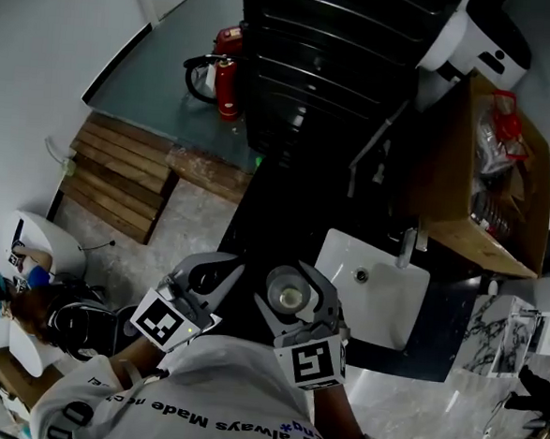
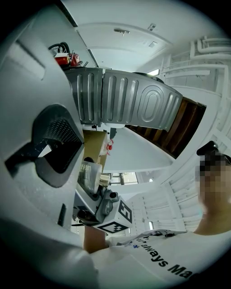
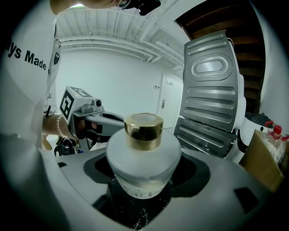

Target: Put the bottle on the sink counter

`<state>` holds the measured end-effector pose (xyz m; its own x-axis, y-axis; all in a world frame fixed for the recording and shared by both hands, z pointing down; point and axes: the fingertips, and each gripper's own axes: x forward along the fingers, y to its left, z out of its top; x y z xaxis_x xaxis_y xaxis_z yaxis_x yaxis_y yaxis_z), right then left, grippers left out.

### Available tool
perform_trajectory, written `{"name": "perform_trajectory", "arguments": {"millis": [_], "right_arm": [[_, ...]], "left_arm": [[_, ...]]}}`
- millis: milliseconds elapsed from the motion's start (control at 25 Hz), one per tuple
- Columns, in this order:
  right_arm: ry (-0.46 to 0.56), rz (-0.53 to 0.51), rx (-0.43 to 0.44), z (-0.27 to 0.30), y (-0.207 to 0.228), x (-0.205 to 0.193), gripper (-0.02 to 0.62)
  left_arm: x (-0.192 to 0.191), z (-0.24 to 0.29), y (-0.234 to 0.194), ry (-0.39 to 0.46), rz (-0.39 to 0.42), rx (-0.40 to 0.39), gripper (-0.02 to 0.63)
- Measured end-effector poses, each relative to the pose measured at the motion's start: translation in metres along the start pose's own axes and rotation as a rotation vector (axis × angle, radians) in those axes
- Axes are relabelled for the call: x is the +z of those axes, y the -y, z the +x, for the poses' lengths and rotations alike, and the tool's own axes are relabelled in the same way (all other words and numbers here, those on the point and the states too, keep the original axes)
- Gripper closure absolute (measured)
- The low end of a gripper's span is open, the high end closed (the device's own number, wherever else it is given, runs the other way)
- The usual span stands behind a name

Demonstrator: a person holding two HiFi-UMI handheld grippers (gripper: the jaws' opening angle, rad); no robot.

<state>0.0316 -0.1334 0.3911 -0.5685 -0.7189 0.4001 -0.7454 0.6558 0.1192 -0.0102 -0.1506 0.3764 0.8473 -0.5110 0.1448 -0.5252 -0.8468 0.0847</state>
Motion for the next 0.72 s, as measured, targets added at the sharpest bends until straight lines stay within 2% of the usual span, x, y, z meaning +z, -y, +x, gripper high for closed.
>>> {"name": "perform_trajectory", "arguments": {"millis": [320, 440, 720], "right_arm": [[-0.052, 0.008, -0.024, 0.044, 0.041, -0.021, 0.259], [-0.035, -0.004, -0.037, 0.064, 0.056, -0.036, 0.259], [-0.043, 0.031, -0.065, 0.113, 0.083, -0.076, 0.259]], "left_arm": [[-0.027, 0.036, -0.04, -0.044, 0.015, 0.026, 0.603], [-0.04, 0.052, -0.054, -0.052, 0.022, 0.036, 0.603], [-0.083, 0.082, -0.09, -0.102, -0.015, 0.07, 0.603]]}}
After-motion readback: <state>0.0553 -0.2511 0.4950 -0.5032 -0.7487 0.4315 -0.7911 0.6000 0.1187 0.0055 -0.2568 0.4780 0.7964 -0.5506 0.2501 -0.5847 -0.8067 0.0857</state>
